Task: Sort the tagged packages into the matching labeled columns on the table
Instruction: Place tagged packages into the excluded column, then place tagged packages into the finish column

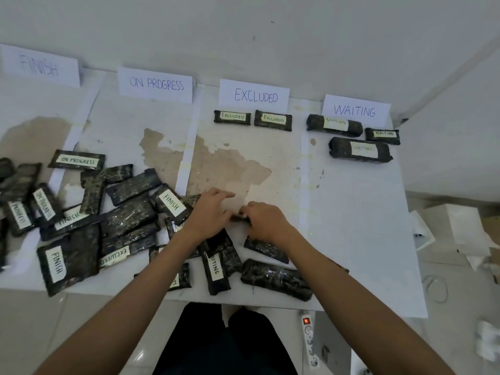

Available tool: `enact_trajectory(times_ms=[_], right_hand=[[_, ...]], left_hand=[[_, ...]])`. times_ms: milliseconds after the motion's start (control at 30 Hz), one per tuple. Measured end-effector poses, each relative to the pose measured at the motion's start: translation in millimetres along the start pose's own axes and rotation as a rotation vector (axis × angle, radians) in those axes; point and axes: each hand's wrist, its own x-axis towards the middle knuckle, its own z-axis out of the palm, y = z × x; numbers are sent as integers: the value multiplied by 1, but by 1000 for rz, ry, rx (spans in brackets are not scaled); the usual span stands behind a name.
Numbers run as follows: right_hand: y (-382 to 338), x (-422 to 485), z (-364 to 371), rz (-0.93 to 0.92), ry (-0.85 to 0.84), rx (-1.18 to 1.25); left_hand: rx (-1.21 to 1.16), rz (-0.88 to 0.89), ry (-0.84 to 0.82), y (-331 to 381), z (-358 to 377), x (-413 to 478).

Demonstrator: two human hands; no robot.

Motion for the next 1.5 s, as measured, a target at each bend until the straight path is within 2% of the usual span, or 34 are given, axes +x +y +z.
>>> enact_trajectory(times_ms=[133, 233, 300, 533, 700, 900, 1033, 1200, 1500], right_hand=[[7, -13, -22, 358, 201, 750], [10, -27, -39, 543, 155, 1315], [11, -33, -42, 553, 120, 1455], [10, -43, -48, 513, 171, 1595], [18, -49, -51, 498, 215, 1518], [7, -50, -71, 237, 45, 1130], [-18, -35, -78, 209, 240, 803], [-56, -6, -73, 50, 275, 492], [-143, 84, -92, -92, 293, 376]], left_hand=[[-195, -127, 85, 17, 3, -26], [-410, -246, 34, 34, 8, -37], [-486, -275, -15, 44, 13, -38], [-618, -264, -34, 70, 20, -35], [-645, -285, -29, 73, 13, -35], [-806, -352, 106, 77, -5, -28], [-864, -411, 228, 65, -22, -26], [-928, -518, 331, 32, -53, -24], [-884, -510, 344, -48, -146, -23]])
